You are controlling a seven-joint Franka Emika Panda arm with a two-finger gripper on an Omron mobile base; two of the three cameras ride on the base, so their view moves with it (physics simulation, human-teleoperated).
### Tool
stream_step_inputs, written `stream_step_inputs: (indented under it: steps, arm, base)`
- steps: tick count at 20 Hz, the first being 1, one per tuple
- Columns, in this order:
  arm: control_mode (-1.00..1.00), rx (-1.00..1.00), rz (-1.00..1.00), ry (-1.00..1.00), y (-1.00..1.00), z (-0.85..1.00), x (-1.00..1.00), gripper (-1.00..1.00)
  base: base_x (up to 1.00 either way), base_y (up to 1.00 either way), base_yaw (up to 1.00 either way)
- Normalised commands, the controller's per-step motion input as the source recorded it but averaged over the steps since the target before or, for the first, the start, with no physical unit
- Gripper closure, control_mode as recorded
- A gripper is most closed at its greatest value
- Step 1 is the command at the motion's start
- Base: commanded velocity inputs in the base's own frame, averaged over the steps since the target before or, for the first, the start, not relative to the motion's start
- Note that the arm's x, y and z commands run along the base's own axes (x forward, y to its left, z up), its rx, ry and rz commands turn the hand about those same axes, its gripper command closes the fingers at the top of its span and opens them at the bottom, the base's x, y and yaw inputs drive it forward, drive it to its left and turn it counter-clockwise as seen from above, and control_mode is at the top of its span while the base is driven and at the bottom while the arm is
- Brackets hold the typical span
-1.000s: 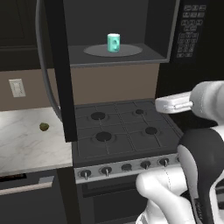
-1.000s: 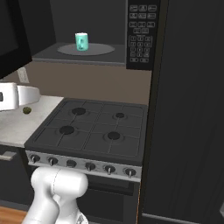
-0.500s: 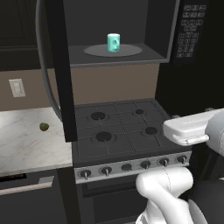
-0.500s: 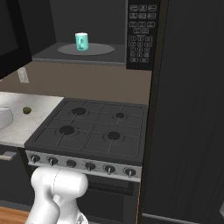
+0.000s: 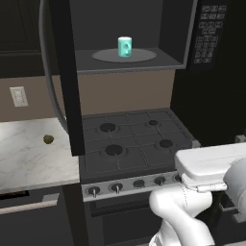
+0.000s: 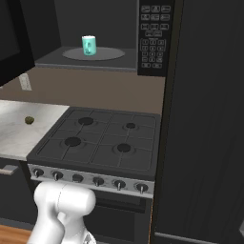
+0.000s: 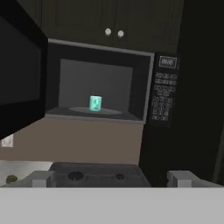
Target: Pick the mug from the counter and place it inside the microwave. Then close the microwave.
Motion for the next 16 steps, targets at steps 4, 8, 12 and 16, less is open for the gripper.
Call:
stream_step_inputs:
  steps: [4, 8, 12, 16]
  arm:
    - [-1.0, 0.0, -0.17, -0.13, 0.42, 0.09, -0.43, -1.0]
    - [-1.0, -0.02, -0.21, -0.1, 0.41, 0.07, -0.33, -1.0]
    - [-1.0, -0.01, -0.22, -0.08, 0.36, 0.01, -0.42, -1.0]
    - [-1.0, -0.02, -0.24, -0.04, 0.37, 0.0, -0.2, -1.0]
  base:
    - [0.0, 0.0, 0.0]
    - [0.0, 0.0, 0.0]
    - [0.0, 0.0, 0.0]
    - [0.0, 0.0, 0.0]
